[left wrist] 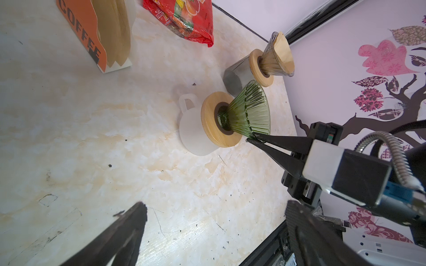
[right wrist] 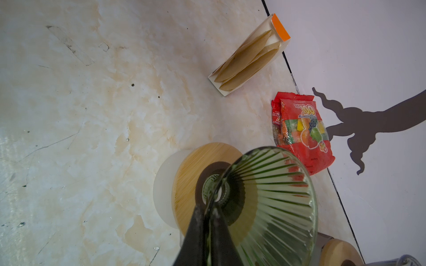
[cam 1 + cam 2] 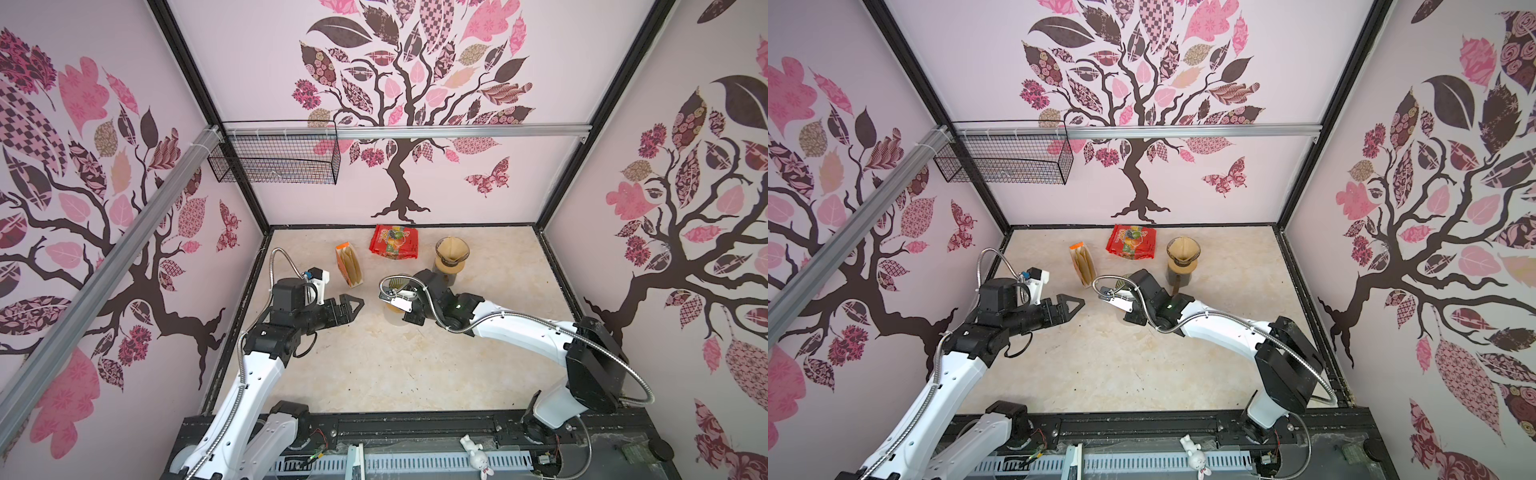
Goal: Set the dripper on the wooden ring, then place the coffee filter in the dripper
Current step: 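Lower the green dripper into the wooden ring on the pitcher with the right gripper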
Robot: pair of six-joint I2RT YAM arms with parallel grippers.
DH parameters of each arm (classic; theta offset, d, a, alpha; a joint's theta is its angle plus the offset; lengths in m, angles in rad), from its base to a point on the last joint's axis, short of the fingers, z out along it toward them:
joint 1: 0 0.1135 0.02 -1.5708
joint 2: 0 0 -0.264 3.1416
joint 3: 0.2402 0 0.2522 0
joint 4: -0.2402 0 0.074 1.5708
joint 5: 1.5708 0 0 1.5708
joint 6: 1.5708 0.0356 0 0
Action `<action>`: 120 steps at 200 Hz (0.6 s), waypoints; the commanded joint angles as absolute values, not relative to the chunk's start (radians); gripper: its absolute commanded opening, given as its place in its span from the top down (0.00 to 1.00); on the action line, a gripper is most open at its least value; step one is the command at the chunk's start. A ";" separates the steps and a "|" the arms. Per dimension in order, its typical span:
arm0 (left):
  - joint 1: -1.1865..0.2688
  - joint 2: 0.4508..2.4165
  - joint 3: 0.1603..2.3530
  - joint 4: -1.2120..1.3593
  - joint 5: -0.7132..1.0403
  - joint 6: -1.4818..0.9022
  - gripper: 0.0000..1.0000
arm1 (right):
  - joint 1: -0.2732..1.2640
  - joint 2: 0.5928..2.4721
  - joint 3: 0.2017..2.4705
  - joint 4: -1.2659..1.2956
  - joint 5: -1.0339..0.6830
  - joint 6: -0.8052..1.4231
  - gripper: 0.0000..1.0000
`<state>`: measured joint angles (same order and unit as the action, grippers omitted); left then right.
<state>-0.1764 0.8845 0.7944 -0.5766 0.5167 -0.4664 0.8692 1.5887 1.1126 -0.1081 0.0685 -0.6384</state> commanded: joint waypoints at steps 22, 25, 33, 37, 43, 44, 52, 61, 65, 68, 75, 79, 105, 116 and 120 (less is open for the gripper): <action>-0.173 0.875 0.769 -0.558 0.514 -0.453 0.03 | 0.874 1.621 1.174 -0.128 0.055 -0.664 1.00; -0.173 0.875 0.769 -0.557 0.513 -0.453 0.03 | 0.873 1.622 1.174 -0.130 0.054 -0.665 1.00; -0.173 0.876 0.768 -0.559 0.514 -0.452 0.03 | 0.874 1.626 1.179 -0.137 0.056 -0.668 1.00; -0.173 0.876 0.768 -0.558 0.514 -0.451 0.03 | 0.873 1.628 1.180 -0.141 0.056 -0.670 1.00; -0.173 0.876 0.766 -0.558 0.514 -0.452 0.03 | 0.873 1.631 1.186 -0.150 0.054 -0.673 1.00; -0.173 0.876 0.767 -0.557 0.514 -0.452 0.03 | 0.874 1.631 1.185 -0.151 0.053 -0.673 1.00; -0.173 0.877 0.768 -0.557 0.512 -0.454 0.03 | 0.873 1.637 1.192 -0.159 0.052 -0.673 1.00; -0.173 0.876 0.767 -0.558 0.514 -0.454 0.03 | 0.874 1.641 1.192 -0.165 0.047 -0.675 1.00; -0.172 0.877 0.767 -0.557 0.514 -0.453 0.03 | 0.873 1.643 1.195 -0.168 0.044 -0.675 1.00; -0.172 0.876 0.767 -0.557 0.514 -0.454 0.03 | 0.873 1.645 1.197 -0.172 0.041 -0.675 1.00; -0.173 0.875 0.767 -0.557 0.513 -0.453 0.03 | 0.873 1.651 1.200 -0.179 0.038 -0.676 1.00; -0.173 0.875 0.767 -0.558 0.513 -0.453 0.03 | 0.874 1.654 1.204 -0.185 0.036 -0.678 1.00; -0.172 0.875 0.767 -0.557 0.512 -0.455 0.03 | 0.873 1.663 1.204 -0.192 0.027 -0.677 1.00; -0.171 0.876 0.767 -0.557 0.511 -0.455 0.03 | 0.874 1.666 1.203 -0.194 0.020 -0.676 1.00; -0.171 0.876 0.768 -0.557 0.512 -0.456 0.03 | 0.874 1.668 1.204 -0.197 0.019 -0.677 1.00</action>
